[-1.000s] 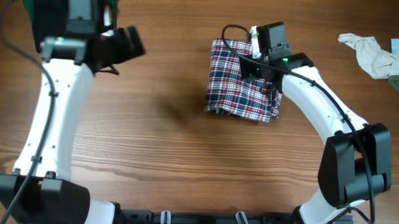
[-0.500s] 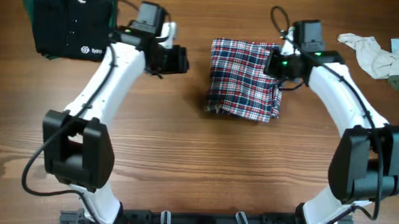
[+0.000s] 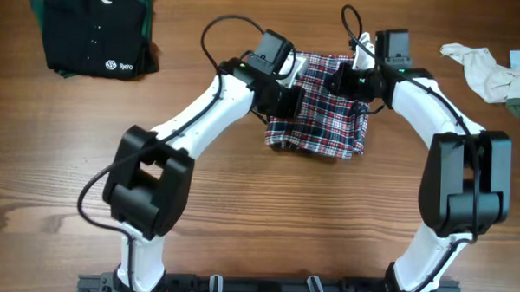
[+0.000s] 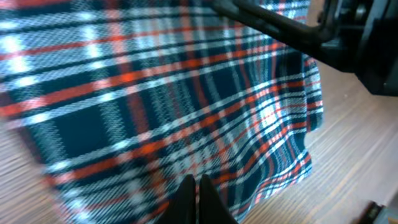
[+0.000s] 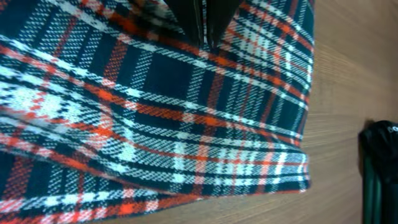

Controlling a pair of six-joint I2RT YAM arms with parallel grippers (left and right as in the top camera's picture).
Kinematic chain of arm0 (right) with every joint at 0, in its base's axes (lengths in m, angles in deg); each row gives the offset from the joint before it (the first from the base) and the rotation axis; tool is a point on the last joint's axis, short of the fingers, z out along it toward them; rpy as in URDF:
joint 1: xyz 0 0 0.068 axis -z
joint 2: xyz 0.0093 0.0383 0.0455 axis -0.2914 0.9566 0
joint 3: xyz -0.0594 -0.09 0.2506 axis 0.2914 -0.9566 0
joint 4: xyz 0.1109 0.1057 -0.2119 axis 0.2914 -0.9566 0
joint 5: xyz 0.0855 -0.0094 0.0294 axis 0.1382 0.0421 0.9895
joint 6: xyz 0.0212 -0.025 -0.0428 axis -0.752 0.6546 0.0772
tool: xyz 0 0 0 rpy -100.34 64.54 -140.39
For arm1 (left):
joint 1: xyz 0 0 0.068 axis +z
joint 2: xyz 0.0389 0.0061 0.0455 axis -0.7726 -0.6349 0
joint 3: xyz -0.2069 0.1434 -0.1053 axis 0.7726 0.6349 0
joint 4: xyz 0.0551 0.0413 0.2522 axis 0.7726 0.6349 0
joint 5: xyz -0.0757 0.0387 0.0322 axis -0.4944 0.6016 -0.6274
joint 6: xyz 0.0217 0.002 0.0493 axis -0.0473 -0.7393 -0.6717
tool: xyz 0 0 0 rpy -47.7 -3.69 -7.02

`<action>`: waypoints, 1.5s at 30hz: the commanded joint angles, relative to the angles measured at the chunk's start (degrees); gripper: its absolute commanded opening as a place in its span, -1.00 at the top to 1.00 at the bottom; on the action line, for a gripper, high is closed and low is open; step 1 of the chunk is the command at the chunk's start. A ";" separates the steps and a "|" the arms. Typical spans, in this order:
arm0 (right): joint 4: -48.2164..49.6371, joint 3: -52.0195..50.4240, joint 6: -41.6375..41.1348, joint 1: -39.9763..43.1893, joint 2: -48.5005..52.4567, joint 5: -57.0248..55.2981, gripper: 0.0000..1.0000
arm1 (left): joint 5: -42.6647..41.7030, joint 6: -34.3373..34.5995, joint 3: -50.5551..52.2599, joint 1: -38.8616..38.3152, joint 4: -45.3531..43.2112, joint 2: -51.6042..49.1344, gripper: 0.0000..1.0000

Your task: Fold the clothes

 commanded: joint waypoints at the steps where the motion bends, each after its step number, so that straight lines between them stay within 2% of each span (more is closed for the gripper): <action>1: 0.13 0.79 1.01 0.17 2.23 -0.94 0.92 | -5.60 1.07 -0.04 -0.28 -1.36 -3.52 0.92; 5: -1.27 0.79 -1.99 1.44 2.71 -8.68 0.92 | -5.35 2.56 -0.04 0.59 1.18 -5.75 0.92; 9: -1.01 0.79 -1.84 4.42 2.71 -9.05 0.92 | -0.13 3.58 -0.04 4.83 8.00 -5.73 0.90; 13: -0.76 0.79 -1.75 6.86 2.82 -9.51 0.92 | 0.68 3.50 -0.04 10.43 12.24 -5.73 0.92; 18: -1.18 0.79 -1.81 7.67 2.82 -15.47 0.92 | 1.27 2.86 -0.04 14.56 13.40 -5.73 0.92; 21: -1.07 0.79 -1.81 7.72 2.82 -14.88 0.91 | 1.27 2.80 -0.04 15.43 13.42 -4.76 0.92; 24: -0.83 0.79 -1.88 7.72 2.82 -13.88 0.91 | -4.55 -0.11 -0.07 14.03 12.15 -0.63 0.92; 27: -0.35 0.79 -1.97 7.69 2.82 -13.27 0.91 | -8.48 1.97 -0.07 9.79 9.42 1.03 0.92; 31: -1.05 0.79 -1.73 7.69 2.82 -12.41 0.91 | -8.37 1.95 -0.07 2.21 6.91 1.07 0.92; 34: -1.29 0.79 -0.24 7.69 2.82 -12.48 0.91 | -6.43 1.64 -0.07 -0.61 4.35 1.18 0.92; 40: -1.66 0.79 -0.39 7.69 2.82 -12.39 0.92 | -6.43 3.67 -0.04 -1.29 -3.80 -0.74 0.92; 45: -2.38 0.79 -0.33 7.69 2.82 -12.39 0.92 | -6.43 4.92 -0.04 -1.18 -9.18 -7.32 0.92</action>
